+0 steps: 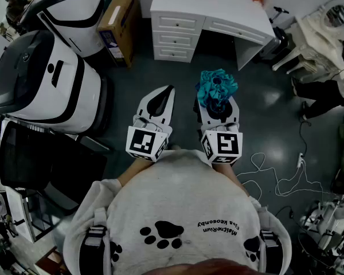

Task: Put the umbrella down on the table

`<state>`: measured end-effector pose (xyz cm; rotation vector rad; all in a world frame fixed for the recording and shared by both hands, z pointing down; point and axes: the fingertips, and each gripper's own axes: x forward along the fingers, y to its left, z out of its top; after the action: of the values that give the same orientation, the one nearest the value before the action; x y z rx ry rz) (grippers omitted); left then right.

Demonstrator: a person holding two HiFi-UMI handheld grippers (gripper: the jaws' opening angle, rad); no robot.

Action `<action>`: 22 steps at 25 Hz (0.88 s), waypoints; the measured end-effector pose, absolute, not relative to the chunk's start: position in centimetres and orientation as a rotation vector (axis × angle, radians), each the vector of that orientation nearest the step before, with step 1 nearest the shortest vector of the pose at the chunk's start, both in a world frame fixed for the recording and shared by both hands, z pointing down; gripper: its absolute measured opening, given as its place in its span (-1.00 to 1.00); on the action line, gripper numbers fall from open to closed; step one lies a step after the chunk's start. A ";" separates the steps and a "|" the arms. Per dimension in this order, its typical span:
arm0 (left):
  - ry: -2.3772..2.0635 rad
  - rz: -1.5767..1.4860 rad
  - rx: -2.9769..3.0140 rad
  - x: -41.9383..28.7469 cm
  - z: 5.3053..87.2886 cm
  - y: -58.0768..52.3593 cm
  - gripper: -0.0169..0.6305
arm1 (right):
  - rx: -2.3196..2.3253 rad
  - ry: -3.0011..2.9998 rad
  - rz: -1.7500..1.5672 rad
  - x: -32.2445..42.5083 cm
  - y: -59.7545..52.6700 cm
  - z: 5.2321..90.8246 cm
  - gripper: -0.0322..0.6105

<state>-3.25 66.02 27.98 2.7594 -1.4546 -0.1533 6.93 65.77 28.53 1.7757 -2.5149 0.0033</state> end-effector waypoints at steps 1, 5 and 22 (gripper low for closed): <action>-1.457 -0.150 2.758 -2.9 28.0 66.1 -0.91 | 1.774 -2.518 0.000 7.3 65.9 28.5 -0.09; -1.458 -0.140 2.756 -1.2 28.1 66.5 -0.91 | 1.774 -2.529 -0.001 8.9 66.2 28.5 -0.09; -1.460 -0.149 2.743 -0.9 29.9 60.9 -0.91 | 1.765 -2.557 0.043 9.4 60.7 30.5 -0.09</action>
<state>-0.89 60.94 29.91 2.7433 -1.4596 -0.1492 9.42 60.74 30.49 1.7647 -2.5575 0.0426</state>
